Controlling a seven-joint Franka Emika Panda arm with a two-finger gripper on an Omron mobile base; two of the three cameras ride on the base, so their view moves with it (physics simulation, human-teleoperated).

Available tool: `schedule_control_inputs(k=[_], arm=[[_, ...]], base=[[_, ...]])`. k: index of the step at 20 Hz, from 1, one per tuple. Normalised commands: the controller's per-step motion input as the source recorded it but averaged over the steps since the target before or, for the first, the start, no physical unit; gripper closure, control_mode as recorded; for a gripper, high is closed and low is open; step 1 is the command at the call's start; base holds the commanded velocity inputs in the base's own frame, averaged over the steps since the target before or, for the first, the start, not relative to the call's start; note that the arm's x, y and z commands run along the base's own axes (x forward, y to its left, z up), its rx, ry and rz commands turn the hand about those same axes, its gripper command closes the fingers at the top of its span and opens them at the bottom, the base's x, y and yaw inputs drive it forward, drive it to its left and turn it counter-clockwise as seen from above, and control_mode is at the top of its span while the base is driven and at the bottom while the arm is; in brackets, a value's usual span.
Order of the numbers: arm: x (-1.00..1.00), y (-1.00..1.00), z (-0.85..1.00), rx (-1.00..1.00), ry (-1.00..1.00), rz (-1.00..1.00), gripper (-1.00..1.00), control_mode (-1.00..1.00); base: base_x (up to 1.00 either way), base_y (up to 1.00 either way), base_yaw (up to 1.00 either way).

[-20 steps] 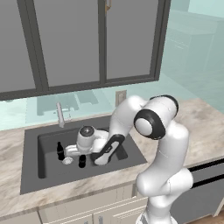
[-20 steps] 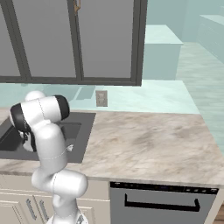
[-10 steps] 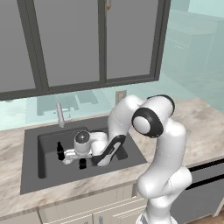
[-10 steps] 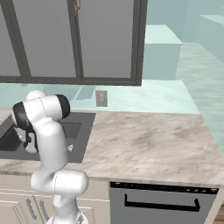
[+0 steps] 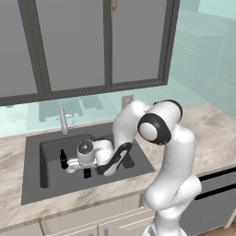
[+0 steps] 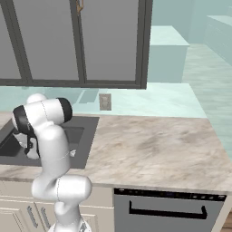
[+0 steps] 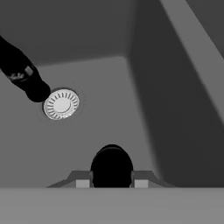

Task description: Place the large bottle from the dining counter next to the other large bottle outside the sink, and place the small bottle from the dining counter next to the other small bottle inside the sink.

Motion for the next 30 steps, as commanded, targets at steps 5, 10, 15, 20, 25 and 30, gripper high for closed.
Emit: schedule_control_inputs(k=[5, 10, 15, 20, 25, 30], arm=[[0.33, 0.00, 0.00, 0.00, 0.11, 0.00, 1.00, -1.00], [0.36, -0.01, 0.00, 0.00, 0.25, 0.00, 1.00, -1.00], [0.30, 0.00, -0.17, 0.00, 0.12, 0.00, 1.00, -1.00], [0.18, -0.01, -0.16, 0.00, 0.01, 0.00, 1.00, -1.00], [0.04, 0.00, -0.15, 0.00, 0.00, 0.00, 1.00, -1.00], [0.00, 0.00, -0.13, 0.00, 0.00, 0.00, 1.00, -1.00]], base=[[0.00, 0.00, 0.00], [0.00, 0.00, 0.00], [0.00, 0.00, 0.00], [0.00, 0.00, 0.00], [0.00, 0.00, 0.00], [0.00, 0.00, 0.00]])
